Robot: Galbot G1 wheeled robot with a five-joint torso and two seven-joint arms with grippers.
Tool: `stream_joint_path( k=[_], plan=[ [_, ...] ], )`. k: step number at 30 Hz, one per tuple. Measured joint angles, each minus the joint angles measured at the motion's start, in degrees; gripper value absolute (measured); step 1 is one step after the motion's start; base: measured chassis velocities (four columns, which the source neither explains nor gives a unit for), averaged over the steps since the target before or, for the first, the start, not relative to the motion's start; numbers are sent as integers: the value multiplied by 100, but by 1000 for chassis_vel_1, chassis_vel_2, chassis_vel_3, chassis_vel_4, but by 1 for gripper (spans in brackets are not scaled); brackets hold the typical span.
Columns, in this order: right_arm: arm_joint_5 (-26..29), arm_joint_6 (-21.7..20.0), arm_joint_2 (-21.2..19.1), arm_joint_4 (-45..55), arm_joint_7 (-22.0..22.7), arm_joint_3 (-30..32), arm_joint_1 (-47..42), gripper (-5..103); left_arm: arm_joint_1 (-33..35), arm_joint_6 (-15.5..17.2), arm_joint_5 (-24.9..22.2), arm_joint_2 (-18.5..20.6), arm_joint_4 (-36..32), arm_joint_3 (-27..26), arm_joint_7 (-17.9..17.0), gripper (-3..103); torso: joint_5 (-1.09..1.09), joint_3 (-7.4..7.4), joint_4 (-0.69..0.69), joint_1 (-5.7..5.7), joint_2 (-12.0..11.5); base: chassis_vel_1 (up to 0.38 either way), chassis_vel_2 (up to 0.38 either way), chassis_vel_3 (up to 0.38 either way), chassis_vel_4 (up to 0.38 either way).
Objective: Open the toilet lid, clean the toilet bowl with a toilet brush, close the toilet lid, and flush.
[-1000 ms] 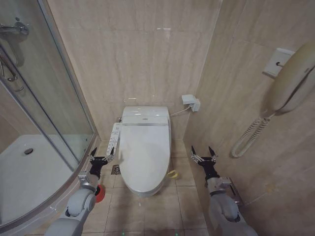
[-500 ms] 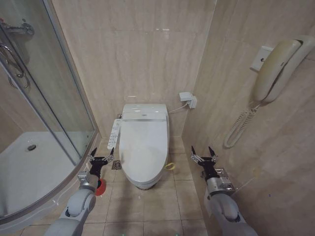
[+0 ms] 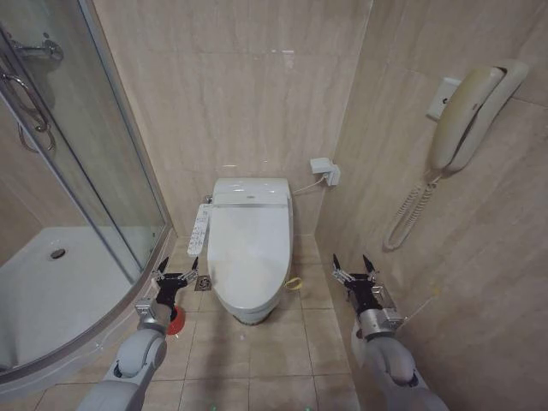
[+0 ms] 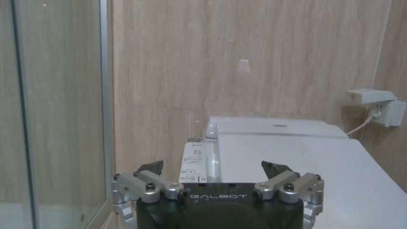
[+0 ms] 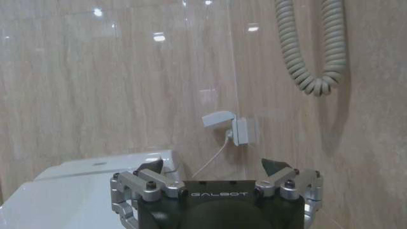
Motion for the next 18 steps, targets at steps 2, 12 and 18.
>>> stream_joint_path(
  k=[2, 12, 18],
  plan=[
    [0, 0, 0, 0, 0, 0, 1, 100, 0, 0, 0, 0, 0, 0, 0, 100, -1, 1, 0, 3, 0, 0, 0, 0, 0],
    [0, 0, 0, 0, 0, 0, 1, 100, 0, 0, 0, 0, 0, 0, 0, 100, -1, 1, 0, 4, 0, 0, 0, 0, 0],
    [0, 0, 0, 0, 0, 0, 1, 100, 0, 0, 0, 0, 0, 0, 0, 100, -1, 1, 0, 3, 0, 0, 0, 0, 0]
  ],
)
